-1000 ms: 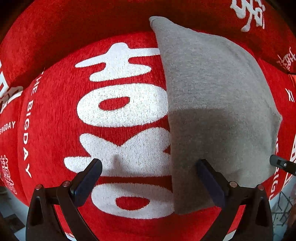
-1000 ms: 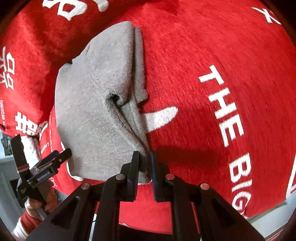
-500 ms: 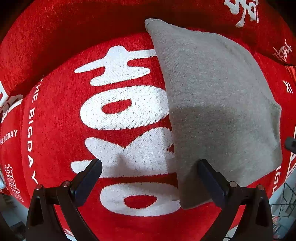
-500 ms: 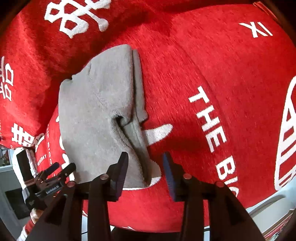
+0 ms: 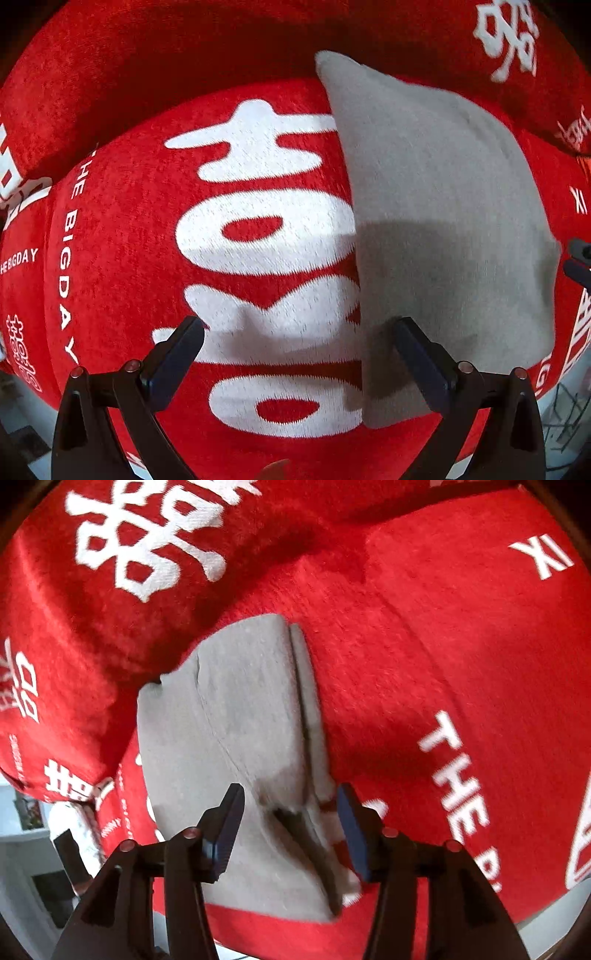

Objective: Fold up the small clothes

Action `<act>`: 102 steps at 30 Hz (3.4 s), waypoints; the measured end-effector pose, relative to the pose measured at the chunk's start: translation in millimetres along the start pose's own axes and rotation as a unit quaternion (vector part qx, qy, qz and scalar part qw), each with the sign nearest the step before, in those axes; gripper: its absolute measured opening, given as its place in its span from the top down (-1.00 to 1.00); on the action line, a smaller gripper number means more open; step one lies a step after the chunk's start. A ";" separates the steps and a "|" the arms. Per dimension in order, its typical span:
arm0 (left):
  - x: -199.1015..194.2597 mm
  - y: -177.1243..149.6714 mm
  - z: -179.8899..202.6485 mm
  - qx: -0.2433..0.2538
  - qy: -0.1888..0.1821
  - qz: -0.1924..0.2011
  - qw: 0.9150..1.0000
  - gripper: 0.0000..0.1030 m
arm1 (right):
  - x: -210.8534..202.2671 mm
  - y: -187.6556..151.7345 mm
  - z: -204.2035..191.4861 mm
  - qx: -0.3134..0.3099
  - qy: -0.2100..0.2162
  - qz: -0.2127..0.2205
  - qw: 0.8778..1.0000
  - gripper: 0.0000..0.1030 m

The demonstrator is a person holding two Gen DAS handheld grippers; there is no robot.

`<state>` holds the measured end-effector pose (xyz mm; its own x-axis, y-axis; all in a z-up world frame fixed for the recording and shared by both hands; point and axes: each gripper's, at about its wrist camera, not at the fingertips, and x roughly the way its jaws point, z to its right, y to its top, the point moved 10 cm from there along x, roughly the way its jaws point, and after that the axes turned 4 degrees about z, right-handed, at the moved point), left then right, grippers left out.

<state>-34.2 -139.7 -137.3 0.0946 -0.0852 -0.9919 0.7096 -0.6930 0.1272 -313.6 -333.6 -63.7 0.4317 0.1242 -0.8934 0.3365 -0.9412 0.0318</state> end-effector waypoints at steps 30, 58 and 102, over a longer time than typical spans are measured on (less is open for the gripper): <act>2.2 40.6 -4.1 -0.020 -0.004 0.002 1.000 -1.00 | 4.5 6.6 20.1 0.003 0.001 -0.018 1.000 -0.28; 38.4 82.1 1.0 -0.060 -0.152 -0.029 0.986 -1.00 | 48.1 22.0 8.9 0.052 0.172 -0.091 0.980 -0.41; -53.9 62.1 -18.9 -0.045 -0.264 0.029 0.963 0.09 | 18.6 -61.8 -146.1 0.014 0.327 -0.121 0.937 0.37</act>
<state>17.9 -164.6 -75.8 -0.2164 -0.4902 -0.8443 0.7738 -0.6135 0.1579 -204.1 -227.2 -16.8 0.7692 0.4926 -0.4071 0.4725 -0.8673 -0.1567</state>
